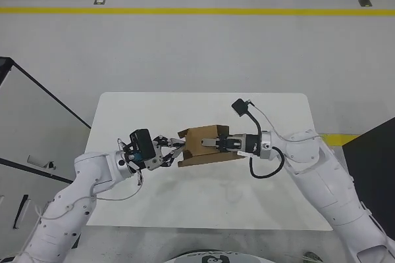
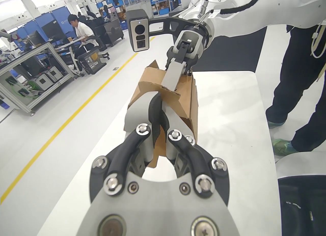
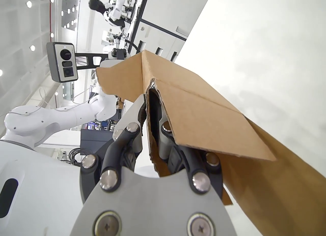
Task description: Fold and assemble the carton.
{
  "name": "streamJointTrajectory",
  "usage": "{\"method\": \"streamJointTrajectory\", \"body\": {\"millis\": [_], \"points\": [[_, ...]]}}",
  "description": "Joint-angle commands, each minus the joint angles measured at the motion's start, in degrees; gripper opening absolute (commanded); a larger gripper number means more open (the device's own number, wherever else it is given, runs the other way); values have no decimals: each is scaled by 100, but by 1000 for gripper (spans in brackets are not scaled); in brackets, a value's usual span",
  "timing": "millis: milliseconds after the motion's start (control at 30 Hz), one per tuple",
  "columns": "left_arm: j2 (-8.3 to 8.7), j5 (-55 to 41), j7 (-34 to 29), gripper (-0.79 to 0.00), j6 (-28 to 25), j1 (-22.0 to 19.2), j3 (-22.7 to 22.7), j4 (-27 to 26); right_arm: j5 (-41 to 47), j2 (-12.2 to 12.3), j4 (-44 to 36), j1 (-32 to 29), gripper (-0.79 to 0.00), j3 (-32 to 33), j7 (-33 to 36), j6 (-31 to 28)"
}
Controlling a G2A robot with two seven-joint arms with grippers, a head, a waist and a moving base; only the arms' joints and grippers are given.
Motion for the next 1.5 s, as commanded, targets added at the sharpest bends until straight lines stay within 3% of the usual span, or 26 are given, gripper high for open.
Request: {"method": "streamJointTrajectory", "body": {"millis": [0, 333, 767, 1233, 1467], "points": [[-9, 8, 5, -785, -2, -37, 67, -15, 2, -2, 0, 6, -785, -14, -6, 17], [-22, 0, 5, -785, 45, -158, 104, 168, 83, 3, -4, 8, -785, 34, -91, -61], [-7, -187, 58, -785, 103, -186, -132, 566, 874, 13, 70, -120, -785, 254, 70, -875], [-33, -143, 122, -785, 153, -319, -45, 642, 738, 41, 159, 7, -785, 87, 748, -858], [-28, -108, 137, -785, 147, -304, -86, 660, 707, 51, 171, -47, -785, 204, 381, -929]]}}
